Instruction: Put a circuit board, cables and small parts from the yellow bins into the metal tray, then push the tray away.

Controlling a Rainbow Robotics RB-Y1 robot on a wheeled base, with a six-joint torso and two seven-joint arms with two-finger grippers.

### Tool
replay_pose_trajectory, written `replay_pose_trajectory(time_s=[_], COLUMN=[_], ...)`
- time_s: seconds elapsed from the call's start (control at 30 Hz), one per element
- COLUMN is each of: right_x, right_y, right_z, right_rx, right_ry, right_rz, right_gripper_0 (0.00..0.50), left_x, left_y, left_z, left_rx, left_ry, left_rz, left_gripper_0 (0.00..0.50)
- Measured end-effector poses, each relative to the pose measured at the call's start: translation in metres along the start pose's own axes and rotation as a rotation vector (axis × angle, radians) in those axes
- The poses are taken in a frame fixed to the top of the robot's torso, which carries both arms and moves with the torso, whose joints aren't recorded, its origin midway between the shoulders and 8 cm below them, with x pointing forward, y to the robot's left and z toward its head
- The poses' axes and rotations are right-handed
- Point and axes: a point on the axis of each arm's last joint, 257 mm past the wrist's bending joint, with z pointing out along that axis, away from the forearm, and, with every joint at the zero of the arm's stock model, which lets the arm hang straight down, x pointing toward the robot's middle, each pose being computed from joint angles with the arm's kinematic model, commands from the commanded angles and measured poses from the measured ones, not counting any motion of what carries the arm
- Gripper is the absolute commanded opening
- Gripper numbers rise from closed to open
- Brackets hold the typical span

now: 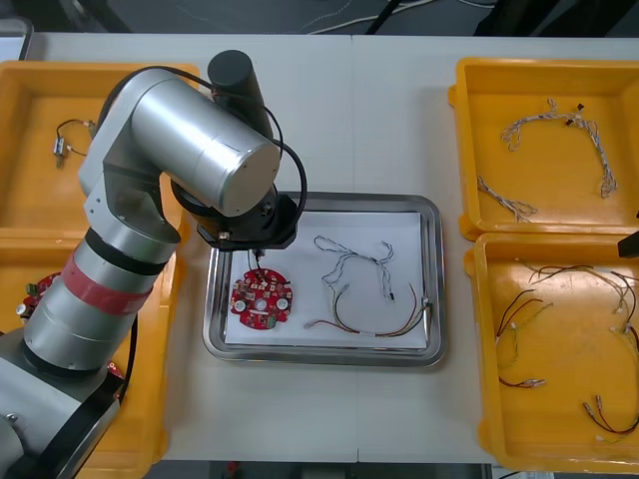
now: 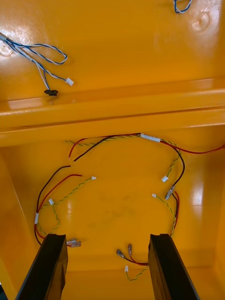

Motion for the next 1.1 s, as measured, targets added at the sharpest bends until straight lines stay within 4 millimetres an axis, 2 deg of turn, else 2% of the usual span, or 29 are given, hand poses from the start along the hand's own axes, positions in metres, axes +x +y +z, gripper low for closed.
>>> replay_pose_trajectory(time_s=[0.17, 0.37, 0.67, 1.1], right_x=[-0.002, -0.002, -0.002, -0.002], right_y=[-0.001, -0.001, -0.001, -0.001], right_z=[-0.002, -0.002, -0.002, -0.002], right_rx=[-0.002, -0.002, -0.002, -0.002], right_ry=[-0.007, -0.007, -0.007, -0.007], right_rz=[0.005, 0.006, 0.006, 0.005], right_gripper_0=[0.500, 0.500, 0.500, 0.500], left_x=[0.000, -0.013, -0.023, -0.020], left_y=[-0.010, -0.019, -0.018, -0.022], left_z=[0.010, 0.021, 0.034, 0.044], left_rx=[-0.016, -0.017, -0.025, -0.029], left_ry=[0.009, -0.025, -0.056, -0.059], left_rz=[0.021, 0.025, -0.002, 0.022], left_gripper_0=[0.000, 0.000, 0.000, 0.000])
